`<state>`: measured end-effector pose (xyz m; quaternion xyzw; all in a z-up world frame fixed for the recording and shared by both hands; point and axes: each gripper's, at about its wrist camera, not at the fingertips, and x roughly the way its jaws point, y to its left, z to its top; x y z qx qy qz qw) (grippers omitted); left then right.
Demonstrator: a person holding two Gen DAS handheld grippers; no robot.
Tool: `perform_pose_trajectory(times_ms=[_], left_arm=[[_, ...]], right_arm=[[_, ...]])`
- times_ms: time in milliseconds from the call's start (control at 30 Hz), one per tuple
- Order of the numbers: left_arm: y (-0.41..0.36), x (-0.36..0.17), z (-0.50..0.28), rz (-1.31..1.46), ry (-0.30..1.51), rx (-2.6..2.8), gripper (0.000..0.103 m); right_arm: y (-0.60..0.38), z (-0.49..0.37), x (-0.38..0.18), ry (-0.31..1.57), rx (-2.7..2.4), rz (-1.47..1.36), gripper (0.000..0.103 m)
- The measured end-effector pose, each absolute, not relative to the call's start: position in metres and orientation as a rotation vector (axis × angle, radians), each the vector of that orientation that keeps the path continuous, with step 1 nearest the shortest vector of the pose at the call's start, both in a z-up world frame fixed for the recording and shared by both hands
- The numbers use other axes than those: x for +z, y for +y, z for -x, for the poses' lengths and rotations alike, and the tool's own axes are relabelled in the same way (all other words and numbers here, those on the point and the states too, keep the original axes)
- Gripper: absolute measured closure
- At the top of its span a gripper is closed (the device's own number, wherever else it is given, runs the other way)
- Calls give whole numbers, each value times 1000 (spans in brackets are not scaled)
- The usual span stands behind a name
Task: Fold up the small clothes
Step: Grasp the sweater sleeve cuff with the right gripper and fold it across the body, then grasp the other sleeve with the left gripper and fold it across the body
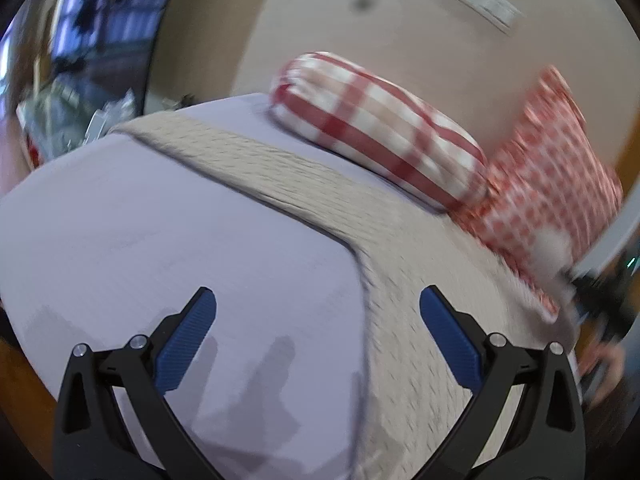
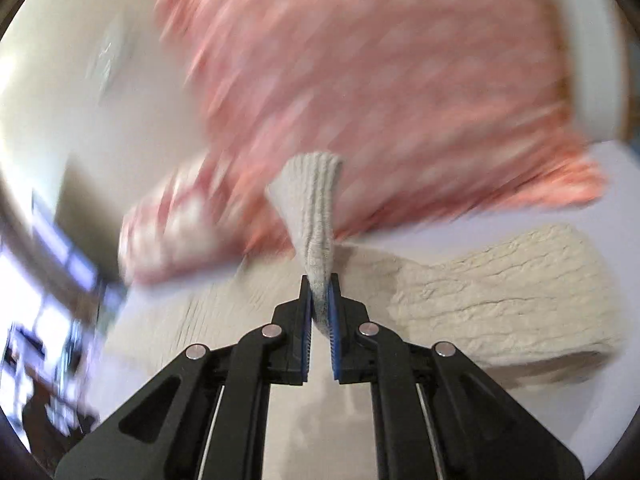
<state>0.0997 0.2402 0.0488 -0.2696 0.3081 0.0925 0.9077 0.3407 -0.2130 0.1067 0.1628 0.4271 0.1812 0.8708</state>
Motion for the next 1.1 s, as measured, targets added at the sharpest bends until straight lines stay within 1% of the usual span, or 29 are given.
perform_pose_trajectory(times_ms=[67,133,267,300,333,367,400,467,567,733,800,900,967,1067,1100], left_arm=[[263,45,-107,627,663,196,2],[287,44,-115,672,686,209,2],[310,54,-130,592,683,289,2],[314,56,-135,570,681,305,2],[319,58,-140,559,682,313,2],[323,59,-144,560,683,315,2],[329,59,-149,566,684,318,2],[341,56,-156,591,693,326,2],[364,44,-171,704,728,299,3],[392,22,-196,840,794,282,21],[405,21,-204,872,769,304,22],[426,20,-218,911,748,345,25],[448,16,-226,937,724,389,33],[481,9,-229,1007,687,459,48],[488,8,-230,1019,681,473,55]], right_arm=[[-158,-337,80,982,436,-257,95],[-125,-330,64,1025,459,-206,95],[-95,-323,56,1027,462,-156,94],[-91,-324,54,1031,458,-137,90],[-85,-320,51,1051,465,-102,89],[-81,-320,48,1065,478,-84,75],[-77,-315,46,1082,511,-74,50],[-72,-305,47,1093,563,-78,23],[-79,-286,57,1064,619,-98,22],[-93,-276,70,1061,642,-175,20],[-96,-277,71,1074,651,-203,20],[-102,-274,76,1075,652,-222,20],[-108,-270,80,1066,650,-223,20],[-121,-265,89,1043,639,-224,20],[-126,-263,91,1032,631,-221,20]])
